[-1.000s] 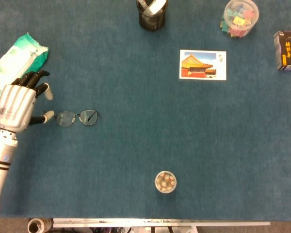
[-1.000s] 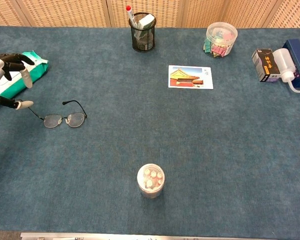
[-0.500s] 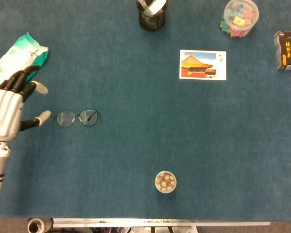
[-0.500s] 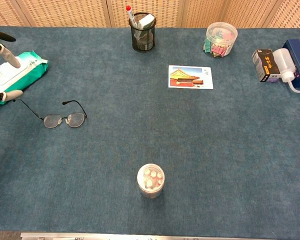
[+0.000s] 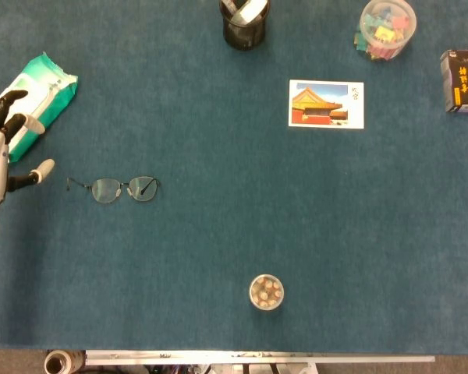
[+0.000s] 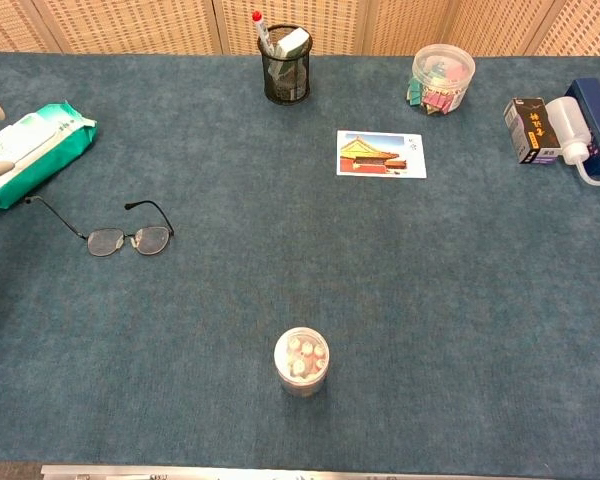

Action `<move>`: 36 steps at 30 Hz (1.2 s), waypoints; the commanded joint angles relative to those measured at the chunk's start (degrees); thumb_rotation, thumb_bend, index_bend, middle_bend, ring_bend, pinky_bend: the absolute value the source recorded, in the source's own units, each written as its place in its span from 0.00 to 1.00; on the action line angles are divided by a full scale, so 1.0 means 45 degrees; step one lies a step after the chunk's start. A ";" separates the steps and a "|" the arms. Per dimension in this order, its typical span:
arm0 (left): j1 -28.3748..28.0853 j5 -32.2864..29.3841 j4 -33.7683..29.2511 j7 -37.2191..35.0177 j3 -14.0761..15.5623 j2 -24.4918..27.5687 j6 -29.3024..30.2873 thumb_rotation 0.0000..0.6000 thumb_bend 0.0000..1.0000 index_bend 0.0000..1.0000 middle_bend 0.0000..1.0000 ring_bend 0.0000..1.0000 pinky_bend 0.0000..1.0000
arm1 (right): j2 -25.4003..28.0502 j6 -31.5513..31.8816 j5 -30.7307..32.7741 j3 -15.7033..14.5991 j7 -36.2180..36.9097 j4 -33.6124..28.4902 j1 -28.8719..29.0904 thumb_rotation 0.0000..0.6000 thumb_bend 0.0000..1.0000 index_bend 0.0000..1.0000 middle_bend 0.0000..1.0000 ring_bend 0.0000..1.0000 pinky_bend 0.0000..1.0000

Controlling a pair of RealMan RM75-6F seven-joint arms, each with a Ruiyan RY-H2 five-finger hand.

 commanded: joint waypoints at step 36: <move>-0.0211 0.0362 0.1003 -0.0025 0.0259 -0.1507 -0.0181 1.00 0.00 0.46 0.24 0.25 0.44 | 0.0073 0.0109 0.0021 0.0027 0.0162 0.0009 -0.0068 1.00 0.00 0.66 0.48 0.40 0.69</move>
